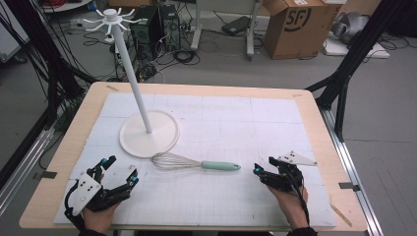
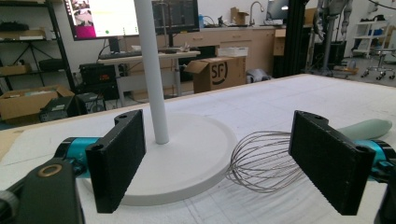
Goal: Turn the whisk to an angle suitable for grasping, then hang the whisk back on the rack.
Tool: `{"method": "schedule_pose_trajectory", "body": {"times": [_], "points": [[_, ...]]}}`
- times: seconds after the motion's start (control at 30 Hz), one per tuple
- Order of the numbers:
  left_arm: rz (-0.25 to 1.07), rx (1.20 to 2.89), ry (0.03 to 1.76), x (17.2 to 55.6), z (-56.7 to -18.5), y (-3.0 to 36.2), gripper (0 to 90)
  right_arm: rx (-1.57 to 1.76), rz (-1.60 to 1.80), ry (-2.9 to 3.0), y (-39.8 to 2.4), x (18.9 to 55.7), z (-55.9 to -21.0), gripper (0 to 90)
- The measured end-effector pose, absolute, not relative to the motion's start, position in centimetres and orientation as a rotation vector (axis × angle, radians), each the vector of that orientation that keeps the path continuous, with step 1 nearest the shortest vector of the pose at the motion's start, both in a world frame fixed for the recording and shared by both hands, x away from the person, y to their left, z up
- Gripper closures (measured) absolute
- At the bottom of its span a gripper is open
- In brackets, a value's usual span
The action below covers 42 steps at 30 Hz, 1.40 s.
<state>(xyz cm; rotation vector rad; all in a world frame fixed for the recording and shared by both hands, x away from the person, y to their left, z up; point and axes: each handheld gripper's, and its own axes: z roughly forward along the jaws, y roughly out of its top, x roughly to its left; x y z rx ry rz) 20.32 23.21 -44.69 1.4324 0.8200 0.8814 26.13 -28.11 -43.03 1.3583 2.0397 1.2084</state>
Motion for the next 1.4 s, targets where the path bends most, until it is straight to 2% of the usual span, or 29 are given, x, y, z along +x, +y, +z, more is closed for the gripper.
{"method": "schedule_pose_trajectory", "body": {"times": [0.3, 0.67, 0.9, 1.07, 1.23, 1.4], "points": [[0.867, 1.45, 0.786, 20.7, -44.6, 22.4, 19.1, 1.312, 1.267, 1.994, -29.2, 24.1, -42.6, 29.1], [0.813, 1.527, 0.672, 23.3, -42.8, 19.9, 17.4, 1.243, 1.348, 1.928, -31.8, 21.5, -42.4, 15.8], [0.723, 1.569, 0.619, 25.0, -42.1, 17.9, 17.8, 1.179, 1.397, 1.891, -32.0, 20.1, -42.3, 14.9], [0.638, 1.65, 0.564, 26.1, -41.2, 15.8, 19.3, 1.149, 1.424, 1.88, -32.0, 19.7, -41.9, 14.9], [0.513, 1.755, 0.516, 27.9, -40.6, 13.3, 26.2, 1.136, 1.45, 1.88, -32.0, 19.6, -41.9, 14.9], [0.455, 1.855, 0.458, 29.5, -40.1, 10.8, 25.7, 1.137, 1.461, 1.874, -32.2, 19.6, -41.9, 14.9]]}}
